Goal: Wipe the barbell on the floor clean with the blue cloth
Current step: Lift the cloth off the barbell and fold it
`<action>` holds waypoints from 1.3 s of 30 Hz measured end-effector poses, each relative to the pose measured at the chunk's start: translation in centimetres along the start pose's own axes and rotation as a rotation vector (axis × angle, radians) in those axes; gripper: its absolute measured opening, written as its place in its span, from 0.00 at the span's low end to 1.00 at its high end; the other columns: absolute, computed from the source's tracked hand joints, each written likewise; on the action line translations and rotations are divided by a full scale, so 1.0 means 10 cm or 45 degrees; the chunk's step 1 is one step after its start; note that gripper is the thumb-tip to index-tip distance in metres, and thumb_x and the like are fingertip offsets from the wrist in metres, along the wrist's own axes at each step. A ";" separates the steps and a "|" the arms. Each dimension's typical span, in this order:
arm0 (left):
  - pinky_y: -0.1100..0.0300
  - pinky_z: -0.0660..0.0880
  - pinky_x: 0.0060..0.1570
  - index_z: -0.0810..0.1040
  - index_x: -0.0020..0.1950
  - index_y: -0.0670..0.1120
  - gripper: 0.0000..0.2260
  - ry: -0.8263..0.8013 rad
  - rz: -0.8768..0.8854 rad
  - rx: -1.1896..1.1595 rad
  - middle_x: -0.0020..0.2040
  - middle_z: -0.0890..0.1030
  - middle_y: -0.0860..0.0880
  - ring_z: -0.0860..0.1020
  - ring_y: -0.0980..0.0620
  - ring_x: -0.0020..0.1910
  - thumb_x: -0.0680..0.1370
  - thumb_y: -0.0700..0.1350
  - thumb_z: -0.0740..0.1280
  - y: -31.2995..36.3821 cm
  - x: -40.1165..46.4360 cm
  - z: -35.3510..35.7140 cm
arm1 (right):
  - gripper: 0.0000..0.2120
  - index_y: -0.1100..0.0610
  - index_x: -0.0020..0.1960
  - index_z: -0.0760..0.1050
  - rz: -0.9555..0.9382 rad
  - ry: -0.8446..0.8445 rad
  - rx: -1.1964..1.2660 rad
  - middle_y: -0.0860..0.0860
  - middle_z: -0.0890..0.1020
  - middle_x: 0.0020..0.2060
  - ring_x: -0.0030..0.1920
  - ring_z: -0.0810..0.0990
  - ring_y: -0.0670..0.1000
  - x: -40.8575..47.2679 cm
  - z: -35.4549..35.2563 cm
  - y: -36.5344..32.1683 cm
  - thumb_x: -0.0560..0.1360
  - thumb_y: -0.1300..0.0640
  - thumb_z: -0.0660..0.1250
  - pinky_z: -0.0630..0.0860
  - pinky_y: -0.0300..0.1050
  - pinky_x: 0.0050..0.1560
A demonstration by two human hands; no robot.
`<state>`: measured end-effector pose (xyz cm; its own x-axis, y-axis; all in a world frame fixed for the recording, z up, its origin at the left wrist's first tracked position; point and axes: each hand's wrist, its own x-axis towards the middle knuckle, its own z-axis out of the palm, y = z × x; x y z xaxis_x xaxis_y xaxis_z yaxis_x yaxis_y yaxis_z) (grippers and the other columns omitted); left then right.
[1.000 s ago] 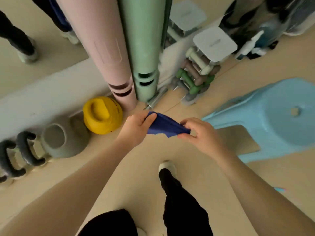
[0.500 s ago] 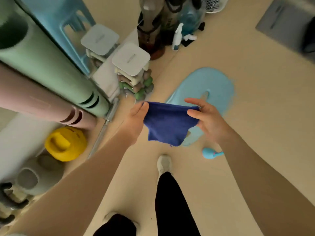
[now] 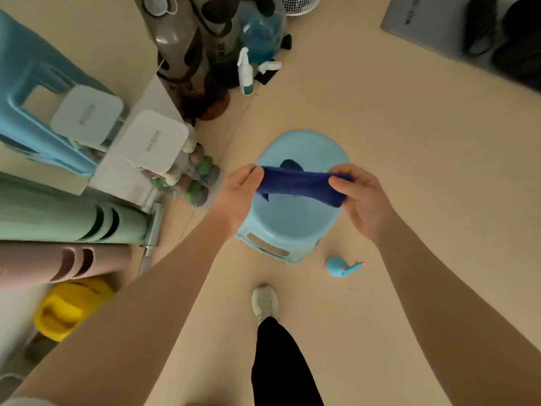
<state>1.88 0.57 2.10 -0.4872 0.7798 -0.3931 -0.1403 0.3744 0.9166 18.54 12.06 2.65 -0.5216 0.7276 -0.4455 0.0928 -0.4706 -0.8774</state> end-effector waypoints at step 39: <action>0.55 0.74 0.45 0.72 0.57 0.44 0.13 0.087 -0.533 0.671 0.54 0.70 0.43 0.72 0.44 0.50 0.74 0.43 0.67 -1.43 1.08 0.47 | 0.03 0.48 0.43 0.73 0.530 0.514 -0.780 0.50 0.72 0.40 0.43 0.71 0.54 0.95 -0.34 1.40 0.70 0.52 0.66 0.69 0.47 0.43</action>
<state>2.63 6.00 -15.56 -0.5391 0.4886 -0.6861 0.1014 0.8463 0.5230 17.78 14.07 -14.51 -0.0104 0.7322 -0.6811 0.7147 -0.4709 -0.5172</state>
